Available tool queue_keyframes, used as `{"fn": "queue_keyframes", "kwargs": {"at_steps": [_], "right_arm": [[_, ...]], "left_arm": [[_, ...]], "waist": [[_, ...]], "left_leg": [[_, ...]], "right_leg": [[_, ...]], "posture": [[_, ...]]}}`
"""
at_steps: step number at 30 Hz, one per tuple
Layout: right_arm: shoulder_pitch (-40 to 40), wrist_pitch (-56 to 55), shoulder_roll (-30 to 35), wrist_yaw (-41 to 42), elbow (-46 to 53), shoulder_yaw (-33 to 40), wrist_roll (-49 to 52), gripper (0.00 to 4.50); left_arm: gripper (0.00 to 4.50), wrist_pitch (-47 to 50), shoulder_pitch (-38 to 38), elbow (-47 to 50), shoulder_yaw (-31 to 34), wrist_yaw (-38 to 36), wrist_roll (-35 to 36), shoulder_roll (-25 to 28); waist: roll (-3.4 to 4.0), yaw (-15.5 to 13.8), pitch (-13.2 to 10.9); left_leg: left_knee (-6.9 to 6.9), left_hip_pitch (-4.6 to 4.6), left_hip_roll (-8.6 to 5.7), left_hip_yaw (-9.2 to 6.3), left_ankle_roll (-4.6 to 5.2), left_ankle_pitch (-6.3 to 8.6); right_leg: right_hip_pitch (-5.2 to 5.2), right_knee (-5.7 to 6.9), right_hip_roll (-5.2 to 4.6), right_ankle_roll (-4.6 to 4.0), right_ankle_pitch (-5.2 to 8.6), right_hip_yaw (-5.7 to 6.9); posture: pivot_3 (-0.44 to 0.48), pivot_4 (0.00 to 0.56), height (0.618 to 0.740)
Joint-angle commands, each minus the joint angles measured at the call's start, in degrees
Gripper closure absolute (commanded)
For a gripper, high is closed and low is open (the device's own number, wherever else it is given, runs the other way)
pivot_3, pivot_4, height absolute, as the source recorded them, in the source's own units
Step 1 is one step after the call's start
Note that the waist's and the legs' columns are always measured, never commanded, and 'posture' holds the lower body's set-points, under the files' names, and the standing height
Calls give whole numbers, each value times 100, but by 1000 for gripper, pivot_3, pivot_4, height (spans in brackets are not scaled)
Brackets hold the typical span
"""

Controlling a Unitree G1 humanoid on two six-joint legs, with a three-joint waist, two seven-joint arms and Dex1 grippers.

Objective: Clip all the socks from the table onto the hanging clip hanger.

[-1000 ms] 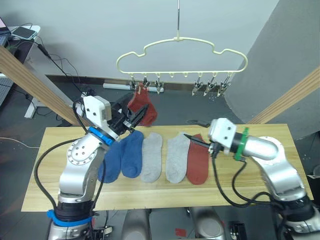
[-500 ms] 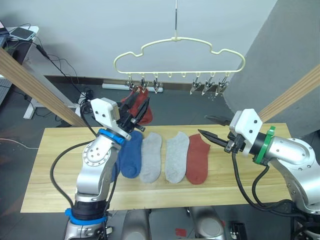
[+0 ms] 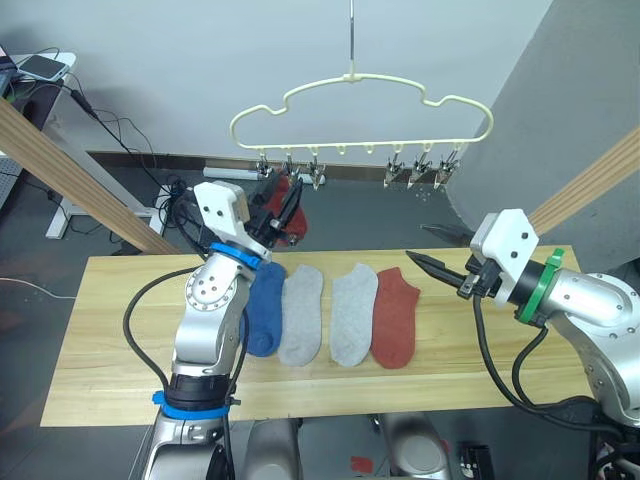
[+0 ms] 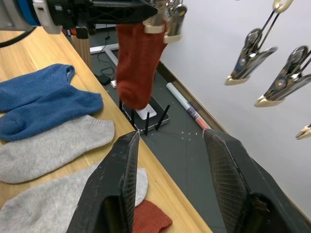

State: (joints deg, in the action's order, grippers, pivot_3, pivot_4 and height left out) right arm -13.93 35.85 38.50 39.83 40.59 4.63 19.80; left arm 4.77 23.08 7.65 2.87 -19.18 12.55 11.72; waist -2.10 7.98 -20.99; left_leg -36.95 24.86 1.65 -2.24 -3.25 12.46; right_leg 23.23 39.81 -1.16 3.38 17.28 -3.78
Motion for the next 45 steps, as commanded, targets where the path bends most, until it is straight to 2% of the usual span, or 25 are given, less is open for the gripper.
{"fn": "queue_keyframes", "kwargs": {"at_steps": [1, 13, 30, 33, 35, 38, 40, 45], "right_arm": [[-57, -2, 79, -17, 191, 214, 203, 2328], [-148, 14, 124, -60, 188, 278, 549, 2328], [-190, -18, 181, -153, 128, 250, 660, 2328], [-193, -21, 171, -165, 136, 248, 691, 2328], [-193, -23, 163, -171, 142, 246, 705, 2328], [-189, -15, 140, -191, 164, 235, 728, 2328], [-159, -12, 125, -212, 193, 211, 725, 2328], [-44, 1, 88, -330, 239, 60, 611, 2328]], "left_arm": [[2764, -267, 133, -17, 27, 74, -48, -71], [2764, -231, 453, -85, 72, 198, 77, -240], [2764, -272, 437, -198, 61, 98, 43, -174], [3316, -280, 431, -208, 59, 69, 58, -169], [3839, -272, 440, -211, 59, 33, 88, -164], [4253, -273, 462, -220, 66, -8, 100, -142], [4418, -271, 475, -220, 89, -17, 96, -122], [4428, -249, 482, -194, 117, -65, 101, -71]], "waist": [[0, 0, 0], [0, 8, 0], [-1, 12, 0], [0, 11, 0], [0, 11, 0], [0, 11, 0], [0, 11, 0], [-1, 11, 0]], "left_leg": [[0, 0, 0, 0, 0, 0], [0, 2, 1, 1, 0, 0], [0, 2, 1, 2, 0, 0], [0, 2, 1, 2, 0, 0], [0, 2, 1, 2, 0, 0], [0, 2, 1, 2, 0, 0], [0, 2, 1, 2, 0, 0], [0, 2, 1, 1, 0, 0]], "right_leg": [[0, -1, 0, 0, 0, 0], [0, -4, 0, 0, 0, 1], [0, -6, 0, 0, 0, 0], [0, -6, 0, 0, 0, 0], [0, -6, 0, 0, 0, 0], [0, -6, 0, 0, 0, 0], [0, -5, 0, 0, 0, 0], [0, -5, 0, 0, 0, 0]], "posture": [[-294, 365, 732], [-303, 365, 732], [-304, 360, 732], [-303, 359, 732], [-303, 359, 732], [-303, 358, 732], [-302, 356, 732], [-300, 357, 732]]}}
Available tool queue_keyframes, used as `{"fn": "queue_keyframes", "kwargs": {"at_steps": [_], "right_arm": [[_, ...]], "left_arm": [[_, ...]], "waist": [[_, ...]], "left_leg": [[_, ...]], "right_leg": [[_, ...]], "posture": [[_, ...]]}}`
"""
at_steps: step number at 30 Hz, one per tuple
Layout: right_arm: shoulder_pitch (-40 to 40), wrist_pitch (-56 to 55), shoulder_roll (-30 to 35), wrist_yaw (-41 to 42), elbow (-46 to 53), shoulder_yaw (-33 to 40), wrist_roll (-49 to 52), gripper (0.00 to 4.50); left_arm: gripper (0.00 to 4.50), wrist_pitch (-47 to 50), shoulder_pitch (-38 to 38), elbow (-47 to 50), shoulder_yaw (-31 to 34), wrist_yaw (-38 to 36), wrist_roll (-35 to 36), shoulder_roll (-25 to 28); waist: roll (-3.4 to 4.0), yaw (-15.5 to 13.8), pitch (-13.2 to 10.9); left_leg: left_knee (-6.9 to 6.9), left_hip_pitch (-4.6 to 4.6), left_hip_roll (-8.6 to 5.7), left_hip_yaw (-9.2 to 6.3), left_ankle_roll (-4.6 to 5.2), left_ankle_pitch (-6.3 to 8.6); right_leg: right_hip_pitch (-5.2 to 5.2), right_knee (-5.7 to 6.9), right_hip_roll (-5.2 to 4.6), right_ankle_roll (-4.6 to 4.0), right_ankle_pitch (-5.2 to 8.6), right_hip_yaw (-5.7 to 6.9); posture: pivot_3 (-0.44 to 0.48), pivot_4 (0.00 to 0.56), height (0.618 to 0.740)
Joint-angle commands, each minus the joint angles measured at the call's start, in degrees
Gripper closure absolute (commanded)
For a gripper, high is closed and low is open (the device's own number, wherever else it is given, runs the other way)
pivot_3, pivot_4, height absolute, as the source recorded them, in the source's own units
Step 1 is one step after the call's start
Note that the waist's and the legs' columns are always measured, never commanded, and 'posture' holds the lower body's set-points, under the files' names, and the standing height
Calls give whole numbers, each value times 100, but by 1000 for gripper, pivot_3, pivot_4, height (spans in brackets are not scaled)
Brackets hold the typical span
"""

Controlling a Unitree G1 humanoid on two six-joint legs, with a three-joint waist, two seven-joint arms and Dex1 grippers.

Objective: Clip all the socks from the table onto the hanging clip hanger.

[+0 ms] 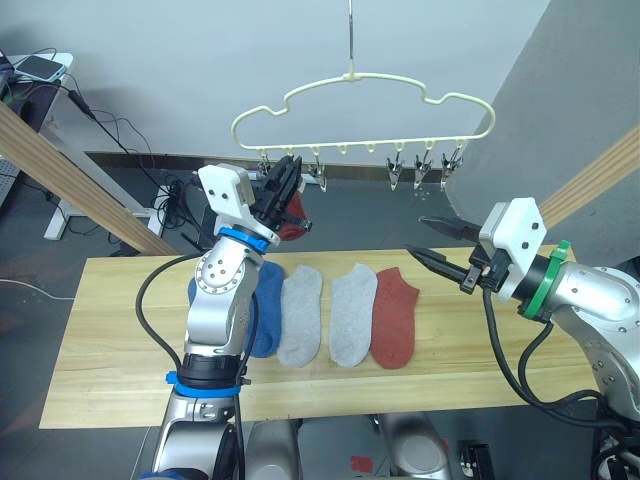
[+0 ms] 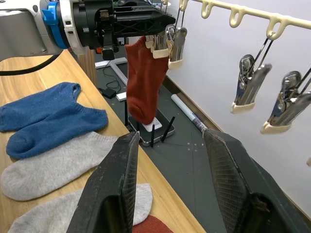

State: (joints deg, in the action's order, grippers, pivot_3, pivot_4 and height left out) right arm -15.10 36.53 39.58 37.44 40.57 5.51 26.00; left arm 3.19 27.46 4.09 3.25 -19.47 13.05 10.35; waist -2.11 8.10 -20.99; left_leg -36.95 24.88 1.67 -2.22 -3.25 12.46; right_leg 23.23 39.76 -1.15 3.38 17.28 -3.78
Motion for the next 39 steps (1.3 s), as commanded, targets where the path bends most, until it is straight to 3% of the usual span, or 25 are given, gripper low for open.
{"fn": "queue_keyframes", "kwargs": {"at_steps": [1, 4, 9, 10, 17, 27, 30, 39], "right_arm": [[144, 10, -75, -212, 248, -124, -62, 2328], [495, 220, -262, -767, 138, -594, -528, 1785], [964, 220, -790, -1668, -363, -1473, -1488, 99], [1036, 177, -958, -1884, -601, -1674, -1717, 0], [1154, -235, -2037, -2689, -2057, -2166, -2439, 0], [1051, -628, -2696, -2935, -3289, -1944, -2693, 0], [1121, -591, -2701, -2916, -3401, -1857, -2684, 563], [1001, -901, -2242, -2447, -3360, -1747, -2794, 3632]], "left_arm": [[4428, -74, 52, 168, 86, -48, 56, 93], [4428, -31, 86, 168, 95, -103, 67, 190], [4428, 30, 134, 212, 65, -234, 103, 319], [4428, 55, 139, 232, 60, -255, 116, 340], [4428, 181, 170, 264, 69, -326, 156, 413], [4428, 364, 201, 327, 73, -451, 258, 495], [4428, 526, 214, 382, 84, -650, 432, 601], [4428, 937, 265, 505, 170, -1061, 832, 888]], "waist": [[0, 0, 0], [0, -3, 0], [0, -5, 0], [0, -4, 0], [1, -1, 0], [1, -9, 0], [1, -11, 1], [1, -15, 1]], "left_leg": [[0, 0, 0, 0, 0, 0], [1, 0, 2, -3, 0, 0], [0, 0, 1, 1, -1, 0], [0, 0, 1, 1, -1, -1], [2, -1, 5, 0, -2, -1], [5, -1, 5, -1, -2, 0], [1, -1, 4, 0, -2, -1], [2, -3, 3, -2, -3, -1]], "right_leg": [[0, 0, 0, 0, 0, 0], [0, 0, 1, 0, 0, 2], [2, 1, -1, 0, 0, -2], [2, 1, -1, 1, 0, -2], [5, 5, 1, 1, 0, -3], [5, 4, 2, 1, 0, -2], [5, 7, 1, 1, 0, -3], [4, 10, 1, 1, 0, -2]], "posture": [[-300, 357, 732], [-291, 364, 732], [-284, 368, 732], [-279, 372, 732], [-273, 373, 732], [-255, 372, 732], [-252, 371, 732], [-247, 372, 732]]}}
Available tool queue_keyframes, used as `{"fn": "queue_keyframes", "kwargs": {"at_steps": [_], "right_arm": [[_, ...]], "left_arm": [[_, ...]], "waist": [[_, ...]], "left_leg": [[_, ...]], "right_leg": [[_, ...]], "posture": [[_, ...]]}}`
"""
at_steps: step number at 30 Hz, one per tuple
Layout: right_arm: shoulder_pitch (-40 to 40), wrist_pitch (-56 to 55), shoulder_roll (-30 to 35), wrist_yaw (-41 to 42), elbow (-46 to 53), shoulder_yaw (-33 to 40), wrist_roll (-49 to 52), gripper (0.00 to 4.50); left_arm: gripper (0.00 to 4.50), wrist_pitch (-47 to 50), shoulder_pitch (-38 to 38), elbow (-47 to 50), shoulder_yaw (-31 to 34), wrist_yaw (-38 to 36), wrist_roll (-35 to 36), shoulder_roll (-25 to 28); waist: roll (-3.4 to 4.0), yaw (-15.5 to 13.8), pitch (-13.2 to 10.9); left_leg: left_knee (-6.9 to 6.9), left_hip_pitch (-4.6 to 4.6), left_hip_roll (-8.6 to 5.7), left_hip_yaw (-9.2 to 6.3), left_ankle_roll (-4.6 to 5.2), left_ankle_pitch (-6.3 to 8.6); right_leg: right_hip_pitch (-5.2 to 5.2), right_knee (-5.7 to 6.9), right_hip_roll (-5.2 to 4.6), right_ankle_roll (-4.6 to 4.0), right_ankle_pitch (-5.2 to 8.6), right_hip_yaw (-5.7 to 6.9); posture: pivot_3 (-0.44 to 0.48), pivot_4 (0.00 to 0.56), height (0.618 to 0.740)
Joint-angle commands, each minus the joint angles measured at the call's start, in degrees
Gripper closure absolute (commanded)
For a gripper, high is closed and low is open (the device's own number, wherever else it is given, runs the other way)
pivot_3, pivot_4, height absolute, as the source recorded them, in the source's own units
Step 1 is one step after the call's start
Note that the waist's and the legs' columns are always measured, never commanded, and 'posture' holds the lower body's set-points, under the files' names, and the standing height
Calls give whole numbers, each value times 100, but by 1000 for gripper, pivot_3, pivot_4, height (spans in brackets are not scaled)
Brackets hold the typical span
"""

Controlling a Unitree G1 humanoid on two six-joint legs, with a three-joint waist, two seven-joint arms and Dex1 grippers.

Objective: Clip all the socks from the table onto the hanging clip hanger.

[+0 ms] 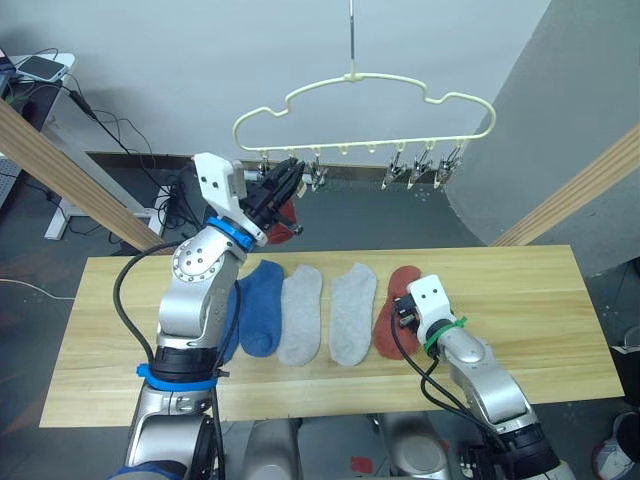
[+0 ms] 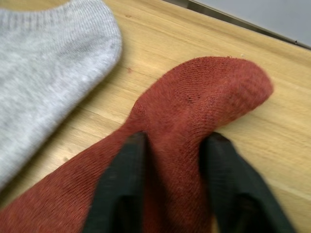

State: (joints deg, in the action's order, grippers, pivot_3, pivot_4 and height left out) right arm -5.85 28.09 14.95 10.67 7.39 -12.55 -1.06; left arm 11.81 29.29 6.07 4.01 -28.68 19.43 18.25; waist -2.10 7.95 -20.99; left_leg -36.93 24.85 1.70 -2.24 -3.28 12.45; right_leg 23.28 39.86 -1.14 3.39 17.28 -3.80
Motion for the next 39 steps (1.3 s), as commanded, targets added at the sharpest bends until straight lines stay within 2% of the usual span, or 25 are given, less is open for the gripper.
{"fn": "queue_keyframes", "kwargs": {"at_steps": [1, 3, 7, 11, 14, 21, 39], "right_arm": [[29, -120, 366, 371, 47, 31, -118, 3938], [-203, -450, 909, 930, 381, -179, -284, 4498], [-865, -956, 1625, 2001, 729, -507, -332, 4500], [-1598, -1537, 1839, 2660, 685, -914, -607, 4500], [-2203, -1927, 1743, 2941, 483, -1194, -832, 4500], [-2946, -2279, 1199, 2984, -104, -1369, -1123, 4500], [-3378, -3146, 572, 2428, -1001, -1182, -1593, 4500]], "left_arm": [[4428, 124, 95, 320, 103, -177, 240, 125], [4428, 300, 131, 384, 125, -260, 403, 164], [4428, 602, 205, 452, 164, -427, 677, 260], [4428, 764, 273, 486, 191, -490, 769, 352], [4428, 848, 299, 544, 188, -493, 807, 390], [4428, 1010, 275, 673, 132, -542, 874, 407], [4428, 1161, 202, 732, 155, -627, 880, 430]], "waist": [[0, 0, 0], [2, 0, -2], [5, 32, -15], [5, 32, -15], [4, 29, -22], [4, -7, -22], [6, 11, -23]], "left_leg": [[0, 0, -1, 1, 0, 0], [-1, 0, -3, 2, 0, 0], [-3, -1, -2, 10, 0, 0], [4, -2, 8, -2, 0, 0], [1, -1, 3, 6, 0, 0], [-2, 9, 9, -6, 0, 0], [-4, 7, 10, -15, 0, 0]], "right_leg": [[0, -1, 0, 0, 0, -1], [0, -1, -1, 0, 0, -2], [2, -3, 2, 9, -4, -10], [3, -2, 14, 8, -4, 2], [3, -7, 7, 8, -4, -6], [2, -25, -8, 6, -5, 1], [2, -17, -13, 5, -6, 1]], "posture": [[-244, 375, 732], [-246, 376, 732], [-256, 377, 732], [-259, 372, 732], [-261, 372, 732], [-261, 367, 732], [-258, 366, 732]]}}
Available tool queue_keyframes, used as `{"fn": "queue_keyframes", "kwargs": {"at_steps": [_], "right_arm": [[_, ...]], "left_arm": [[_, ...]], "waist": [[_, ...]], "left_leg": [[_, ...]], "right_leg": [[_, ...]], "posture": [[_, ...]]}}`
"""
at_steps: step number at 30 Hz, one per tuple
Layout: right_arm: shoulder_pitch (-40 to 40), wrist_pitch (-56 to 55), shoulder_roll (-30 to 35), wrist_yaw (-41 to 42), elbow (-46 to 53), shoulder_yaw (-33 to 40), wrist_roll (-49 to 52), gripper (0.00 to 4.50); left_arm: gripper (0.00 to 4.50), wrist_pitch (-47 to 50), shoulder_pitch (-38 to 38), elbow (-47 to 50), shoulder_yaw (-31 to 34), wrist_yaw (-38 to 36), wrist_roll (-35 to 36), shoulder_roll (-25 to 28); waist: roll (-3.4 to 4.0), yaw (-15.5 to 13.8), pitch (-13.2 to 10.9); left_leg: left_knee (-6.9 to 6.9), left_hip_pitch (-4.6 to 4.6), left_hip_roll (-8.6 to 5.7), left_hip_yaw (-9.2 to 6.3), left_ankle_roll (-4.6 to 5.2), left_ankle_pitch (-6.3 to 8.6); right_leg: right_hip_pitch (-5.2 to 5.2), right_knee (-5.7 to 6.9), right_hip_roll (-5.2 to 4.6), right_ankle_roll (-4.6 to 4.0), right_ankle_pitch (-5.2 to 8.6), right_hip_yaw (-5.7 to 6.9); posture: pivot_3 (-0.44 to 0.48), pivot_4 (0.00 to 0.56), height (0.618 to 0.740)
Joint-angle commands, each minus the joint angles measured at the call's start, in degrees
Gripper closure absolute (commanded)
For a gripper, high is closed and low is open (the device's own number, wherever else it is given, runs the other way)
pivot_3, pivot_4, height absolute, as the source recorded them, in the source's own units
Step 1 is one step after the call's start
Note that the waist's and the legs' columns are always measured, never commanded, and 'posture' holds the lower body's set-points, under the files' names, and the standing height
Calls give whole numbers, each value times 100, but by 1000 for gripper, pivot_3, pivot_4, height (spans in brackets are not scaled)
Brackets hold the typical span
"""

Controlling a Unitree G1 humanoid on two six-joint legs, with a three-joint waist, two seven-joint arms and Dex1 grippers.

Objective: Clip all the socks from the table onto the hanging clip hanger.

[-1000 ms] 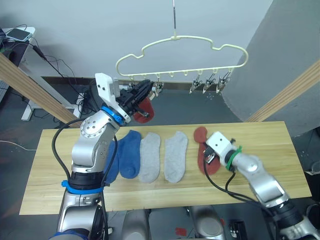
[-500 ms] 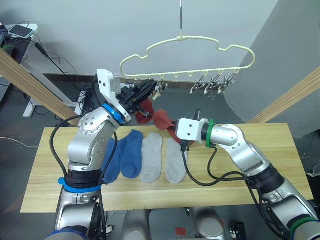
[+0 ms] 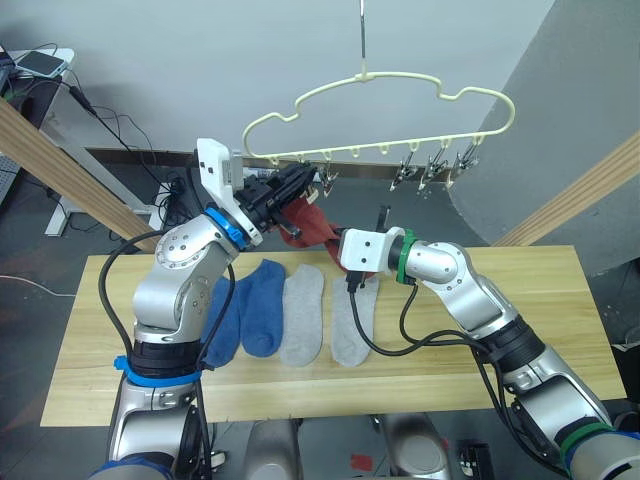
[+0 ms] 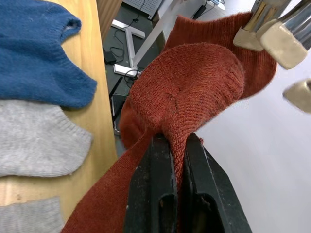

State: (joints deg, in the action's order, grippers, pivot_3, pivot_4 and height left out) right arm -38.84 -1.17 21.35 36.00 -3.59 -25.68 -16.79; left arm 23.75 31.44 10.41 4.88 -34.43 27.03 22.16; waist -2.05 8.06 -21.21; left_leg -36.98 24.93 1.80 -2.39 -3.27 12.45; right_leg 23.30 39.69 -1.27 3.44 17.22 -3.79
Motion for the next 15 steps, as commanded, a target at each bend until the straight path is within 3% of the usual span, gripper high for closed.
{"fn": "queue_keyframes", "kwargs": {"at_steps": [1, 15], "right_arm": [[-97, -252, -86, -152, 84, 157, -33, 4500], [-99, -451, -153, -247, 86, 285, -47, 4500]], "left_arm": [[4428, -32, -22, 294, 78, -52, 118, 47], [4428, -111, -27, 225, 76, -29, 50, 53]], "waist": [[0, 0, 0], [0, 0, 0]], "left_leg": [[0, 0, 0, -1, 0, 0], [-1, -1, 0, -2, 0, 0]], "right_leg": [[0, 1, 0, 0, 0, 1], [0, 7, 0, 0, 0, 1]], "posture": [[-258, 366, 732], [-256, 365, 732]]}}
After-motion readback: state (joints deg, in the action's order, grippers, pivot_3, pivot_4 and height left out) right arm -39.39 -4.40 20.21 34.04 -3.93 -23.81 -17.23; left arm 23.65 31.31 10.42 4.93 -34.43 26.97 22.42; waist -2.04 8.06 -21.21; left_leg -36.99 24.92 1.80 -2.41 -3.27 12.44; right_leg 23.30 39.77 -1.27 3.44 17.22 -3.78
